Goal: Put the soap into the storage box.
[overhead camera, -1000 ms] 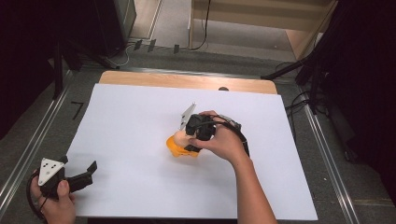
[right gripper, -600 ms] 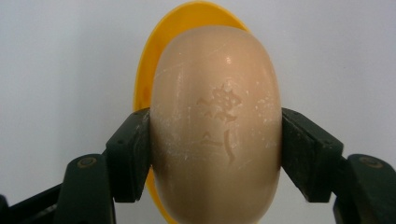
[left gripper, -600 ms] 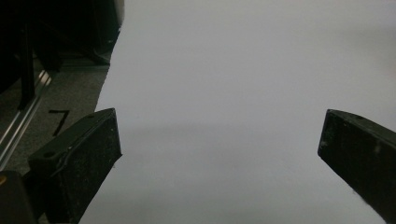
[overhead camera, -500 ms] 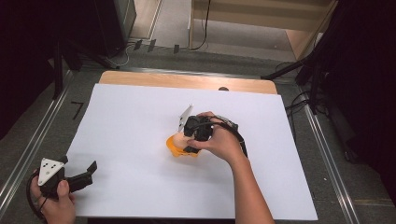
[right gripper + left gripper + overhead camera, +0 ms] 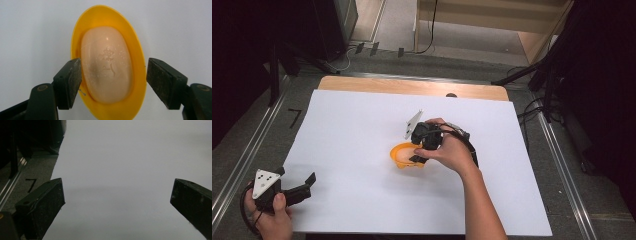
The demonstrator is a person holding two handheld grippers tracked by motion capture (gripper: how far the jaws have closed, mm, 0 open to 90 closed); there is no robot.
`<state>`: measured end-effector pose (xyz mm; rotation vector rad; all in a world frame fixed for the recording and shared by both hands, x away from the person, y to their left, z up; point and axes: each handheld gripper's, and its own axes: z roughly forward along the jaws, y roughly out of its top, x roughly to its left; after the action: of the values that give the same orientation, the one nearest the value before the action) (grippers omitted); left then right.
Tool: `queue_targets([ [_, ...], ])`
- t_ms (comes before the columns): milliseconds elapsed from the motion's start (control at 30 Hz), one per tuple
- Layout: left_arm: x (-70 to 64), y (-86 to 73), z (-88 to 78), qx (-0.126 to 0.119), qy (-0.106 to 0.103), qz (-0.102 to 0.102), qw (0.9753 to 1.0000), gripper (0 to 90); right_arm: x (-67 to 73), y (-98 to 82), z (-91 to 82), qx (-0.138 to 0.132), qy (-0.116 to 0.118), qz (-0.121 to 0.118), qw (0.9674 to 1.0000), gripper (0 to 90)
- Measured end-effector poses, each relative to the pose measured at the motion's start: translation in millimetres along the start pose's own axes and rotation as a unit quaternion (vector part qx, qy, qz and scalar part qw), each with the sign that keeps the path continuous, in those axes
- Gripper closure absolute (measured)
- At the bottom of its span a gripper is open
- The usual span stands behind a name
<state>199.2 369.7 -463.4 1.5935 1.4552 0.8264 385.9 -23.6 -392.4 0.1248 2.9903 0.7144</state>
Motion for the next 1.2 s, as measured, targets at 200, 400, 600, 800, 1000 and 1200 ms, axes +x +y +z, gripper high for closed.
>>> queue_targets([
  [200,0.0,0.0,0.0,0.000,0.000,0.000,1.0000,0.0,0.5,-10.9,-7.4,-0.011,-0.001,0.011,0.9999,30.5],
  [400,-0.2,-0.1,0.1,-0.001,0.000,0.000,1.0000,0.0,0.9,-24.4,-16.0,-0.016,-0.010,0.022,0.9996,30.8],
  [600,-0.4,-0.1,0.1,-0.002,0.000,0.001,1.0000,0.0,0.7,-42.4,-24.3,-0.018,-0.013,0.040,0.9990,31.1],
  [800,-0.5,-0.1,0.1,-0.002,0.000,0.001,1.0000,0.0,0.9,-63.0,-32.2,-0.022,-0.020,0.056,0.9980,31.3],
  [1000,-0.4,-0.2,-0.1,-0.002,0.000,0.001,1.0000,0.0,1.6,-85.7,-38.6,-0.021,-0.027,0.076,0.9965,31.3],
  [1200,-0.5,-0.2,0.0,-0.002,0.000,0.001,1.0000,0.0,3.0,-108.4,-44.2,-0.025,-0.034,0.093,0.9948,31.6],
])
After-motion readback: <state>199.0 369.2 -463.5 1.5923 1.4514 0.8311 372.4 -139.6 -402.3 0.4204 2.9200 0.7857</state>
